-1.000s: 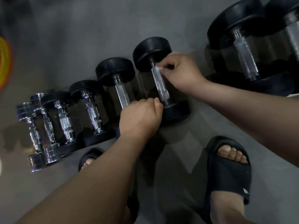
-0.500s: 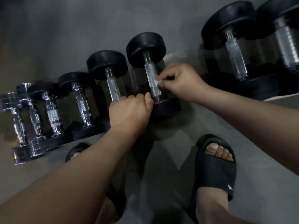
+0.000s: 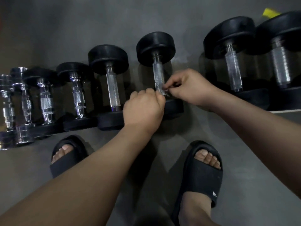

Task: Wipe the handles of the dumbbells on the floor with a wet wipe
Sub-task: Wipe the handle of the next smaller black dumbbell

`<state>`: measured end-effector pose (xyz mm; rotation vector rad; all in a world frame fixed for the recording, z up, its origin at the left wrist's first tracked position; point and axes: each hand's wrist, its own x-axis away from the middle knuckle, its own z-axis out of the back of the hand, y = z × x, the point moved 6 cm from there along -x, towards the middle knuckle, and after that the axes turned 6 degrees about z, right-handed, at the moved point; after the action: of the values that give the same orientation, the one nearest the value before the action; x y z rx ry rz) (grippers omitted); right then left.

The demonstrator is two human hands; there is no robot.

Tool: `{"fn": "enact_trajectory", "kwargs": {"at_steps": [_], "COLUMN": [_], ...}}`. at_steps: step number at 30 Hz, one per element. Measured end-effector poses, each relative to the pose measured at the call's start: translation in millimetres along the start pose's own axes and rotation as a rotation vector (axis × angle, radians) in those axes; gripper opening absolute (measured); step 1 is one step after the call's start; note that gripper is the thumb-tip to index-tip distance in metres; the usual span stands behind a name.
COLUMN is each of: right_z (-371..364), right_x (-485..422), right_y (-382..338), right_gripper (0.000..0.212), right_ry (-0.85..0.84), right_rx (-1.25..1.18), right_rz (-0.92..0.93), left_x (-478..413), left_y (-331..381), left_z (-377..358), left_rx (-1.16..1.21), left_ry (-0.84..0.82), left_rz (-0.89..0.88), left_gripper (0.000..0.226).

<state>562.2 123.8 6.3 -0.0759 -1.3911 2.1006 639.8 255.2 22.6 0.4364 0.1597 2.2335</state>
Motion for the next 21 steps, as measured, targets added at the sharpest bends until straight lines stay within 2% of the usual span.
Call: {"fn": "enact_trajectory", "kwargs": {"at_steps": [2,5,7,9,14,18,21], "right_z": [1,-1,-2,1,10,6,7], "right_x": [0,6,8,4,-7,4,2], "right_y": [-1,5,8,8,2,8,7], "right_gripper": [0.013,0.015,0.016,0.015,0.011,0.018,0.018], "right_ry": [0.021,0.017,-0.025,-0.038,0.086,-0.031,-0.019], "right_rx": [-0.025,-0.008,-0.004,0.008,0.028,0.028,0.040], "right_rz": [-0.004,-0.013,-0.030,-0.034,-0.005,-0.020,0.015], "left_x": [1,3,5,6,7,9,8], "left_y": [3,-7,-8,-4,1,-11,-10], "left_z": [-5,-12,-14,-15,-19,-23,-28], "left_rx": [0.164,0.490,0.616,0.676,0.736,0.878,0.892], "left_ry": [0.017,0.052,0.039,0.051,0.028,0.032,0.029], "left_rz": [0.021,0.259,0.364,0.385,0.448,0.636,0.669], "left_gripper": [0.042,0.028,0.026,0.027,0.029,0.028,0.029]}}
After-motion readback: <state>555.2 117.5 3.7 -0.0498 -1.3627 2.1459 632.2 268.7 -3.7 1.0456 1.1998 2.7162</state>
